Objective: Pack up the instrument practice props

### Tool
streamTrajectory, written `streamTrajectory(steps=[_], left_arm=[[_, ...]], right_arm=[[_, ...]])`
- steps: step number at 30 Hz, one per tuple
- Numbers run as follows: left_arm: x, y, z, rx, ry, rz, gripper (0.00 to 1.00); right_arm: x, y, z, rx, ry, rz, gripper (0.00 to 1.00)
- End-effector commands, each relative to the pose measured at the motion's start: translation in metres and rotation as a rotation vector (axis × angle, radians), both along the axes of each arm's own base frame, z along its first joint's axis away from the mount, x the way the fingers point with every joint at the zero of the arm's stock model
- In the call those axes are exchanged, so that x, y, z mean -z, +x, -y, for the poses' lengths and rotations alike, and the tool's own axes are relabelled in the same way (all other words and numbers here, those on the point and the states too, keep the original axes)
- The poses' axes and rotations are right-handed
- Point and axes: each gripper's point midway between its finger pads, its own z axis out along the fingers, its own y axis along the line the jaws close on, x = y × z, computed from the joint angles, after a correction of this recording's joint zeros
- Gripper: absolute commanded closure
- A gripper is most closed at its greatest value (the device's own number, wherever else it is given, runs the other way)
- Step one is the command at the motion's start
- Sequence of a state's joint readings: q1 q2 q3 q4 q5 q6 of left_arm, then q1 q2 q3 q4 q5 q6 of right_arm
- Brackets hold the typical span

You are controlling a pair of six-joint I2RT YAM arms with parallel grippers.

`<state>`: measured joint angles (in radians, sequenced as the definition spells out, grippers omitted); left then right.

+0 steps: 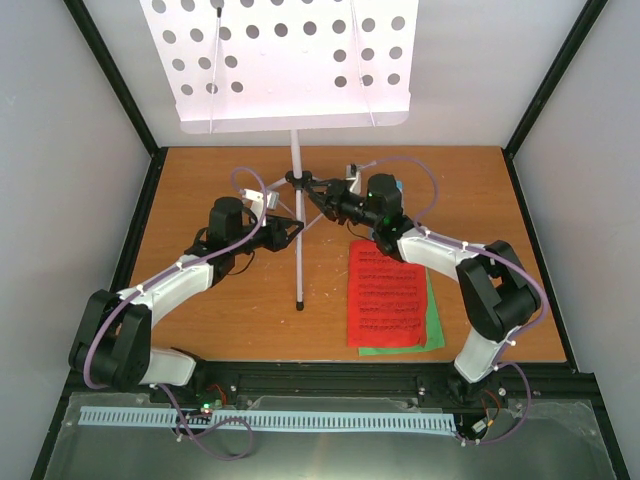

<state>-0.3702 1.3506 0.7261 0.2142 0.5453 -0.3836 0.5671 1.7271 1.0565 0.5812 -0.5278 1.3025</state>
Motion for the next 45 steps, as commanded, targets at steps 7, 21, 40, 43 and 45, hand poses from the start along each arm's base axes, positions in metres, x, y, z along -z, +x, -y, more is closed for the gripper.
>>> streamTrajectory(steps=[7, 21, 40, 43, 45], left_arm=[[-0.019, 0.008, 0.004, 0.011, -0.032, 0.046, 0.59], [-0.011, 0.014, 0.010, 0.040, -0.016, 0.041, 0.82], [-0.004, 0.009, 0.004, 0.017, 0.004, 0.023, 0.98], [-0.004, 0.009, 0.003, 0.015, 0.015, 0.022, 0.99], [-0.006, 0.009, 0.003, 0.014, 0.020, 0.025, 1.00]], right_arm=[[-0.007, 0.018, 0.013, 0.060, -0.092, 0.114, 0.69], [-0.006, 0.019, 0.006, 0.012, -0.165, 0.184, 0.81], [-0.019, 0.009, 0.014, -0.008, -0.284, 0.557, 0.93], [-0.024, 0.005, 0.017, -0.002, -0.353, 0.701, 0.95], [-0.027, 0.002, 0.021, -0.002, -0.435, 0.861, 0.96]])
